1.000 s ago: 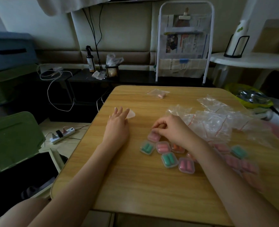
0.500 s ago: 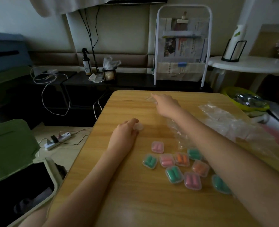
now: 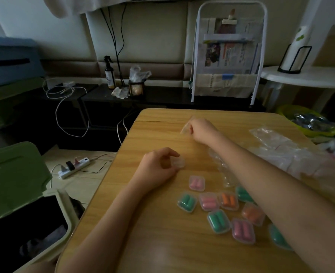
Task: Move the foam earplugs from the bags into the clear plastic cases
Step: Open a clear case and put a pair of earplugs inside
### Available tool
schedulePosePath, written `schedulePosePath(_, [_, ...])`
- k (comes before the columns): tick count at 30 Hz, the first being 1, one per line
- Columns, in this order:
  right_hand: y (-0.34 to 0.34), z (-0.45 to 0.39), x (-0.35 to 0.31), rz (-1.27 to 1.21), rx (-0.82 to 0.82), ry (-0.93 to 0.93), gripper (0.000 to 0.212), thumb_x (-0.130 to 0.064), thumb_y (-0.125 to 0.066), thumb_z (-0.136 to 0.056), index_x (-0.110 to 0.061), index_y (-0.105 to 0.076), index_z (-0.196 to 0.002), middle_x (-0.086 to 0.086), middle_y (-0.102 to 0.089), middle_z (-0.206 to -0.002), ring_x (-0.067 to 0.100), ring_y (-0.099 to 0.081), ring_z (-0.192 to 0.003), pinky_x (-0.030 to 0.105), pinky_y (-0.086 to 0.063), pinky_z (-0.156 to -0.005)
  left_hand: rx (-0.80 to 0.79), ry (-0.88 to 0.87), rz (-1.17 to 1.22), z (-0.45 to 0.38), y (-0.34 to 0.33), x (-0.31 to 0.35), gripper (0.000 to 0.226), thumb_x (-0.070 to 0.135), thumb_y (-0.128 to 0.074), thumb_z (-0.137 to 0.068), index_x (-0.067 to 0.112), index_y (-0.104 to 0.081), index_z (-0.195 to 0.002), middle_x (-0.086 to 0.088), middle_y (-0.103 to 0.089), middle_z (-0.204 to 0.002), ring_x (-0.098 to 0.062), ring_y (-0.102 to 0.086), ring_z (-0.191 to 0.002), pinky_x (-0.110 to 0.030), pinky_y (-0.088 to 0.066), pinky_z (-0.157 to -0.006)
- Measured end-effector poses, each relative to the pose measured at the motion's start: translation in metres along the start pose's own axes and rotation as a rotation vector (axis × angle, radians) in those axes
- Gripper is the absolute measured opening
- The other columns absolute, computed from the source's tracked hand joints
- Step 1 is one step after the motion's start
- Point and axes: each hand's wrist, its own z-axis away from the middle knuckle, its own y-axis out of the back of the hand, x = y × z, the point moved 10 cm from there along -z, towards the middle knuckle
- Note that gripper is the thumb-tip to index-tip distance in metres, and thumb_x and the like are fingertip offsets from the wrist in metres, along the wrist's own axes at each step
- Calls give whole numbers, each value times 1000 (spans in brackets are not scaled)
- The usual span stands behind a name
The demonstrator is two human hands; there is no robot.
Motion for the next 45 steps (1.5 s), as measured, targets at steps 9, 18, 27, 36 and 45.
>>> schedulePosePath(9, [61, 98, -43, -336, 299, 273, 29, 6, -53, -84, -13, -60, -105, -4, -48, -101, 7, -46, -90, 19, -39, -77, -88, 66, 331, 16, -3, 6, 27, 36, -51, -73, 25, -73, -85, 13, -69, -102, -4, -60, -100, -33, -46, -95])
schedulePosePath(18, [61, 167, -46, -438, 315, 388, 36, 11, -48, -85, -18, -62, -101, -7, -51, -103, 6, -52, -96, 25, -50, -81, 97, 204, 815, 33, 10, 7, 44, 43, -63, -76, 5, -68, -96, -11, -72, -92, -25, -67, -89, -30, -54, -79])
schedulePosePath(27, [57, 160, -66, -399, 310, 404, 39, 7, -46, -82, -16, -59, -111, 1, -53, -108, 16, -49, -105, 32, -52, -78, 164, 269, 974, 39, 9, 0, 33, 21, -69, -76, 4, -65, -104, -13, -72, -94, -23, -70, -87, -22, -55, -69])
schedulePosePath(36, [47, 161, -44, -458, 354, 278, 23, -1, -49, -90, -18, -59, -102, -8, -58, -99, 4, -49, -99, 14, -42, -90, 67, 374, 1175, 35, -5, -11, 30, 12, -64, -78, 12, -69, -107, -5, -68, -82, -13, -66, -78, -25, -55, -68])
schedulePosePath(45, [60, 181, -57, -339, 458, 344, 32, -53, -55, -86, -25, -59, -100, -17, -58, -94, 6, -52, -96, 34, -34, -102, 289, 355, 1105, 38, 21, -13, 36, 19, -76, -59, 6, -59, -87, -5, -66, -69, -11, -67, -61, -17, -54, -57])
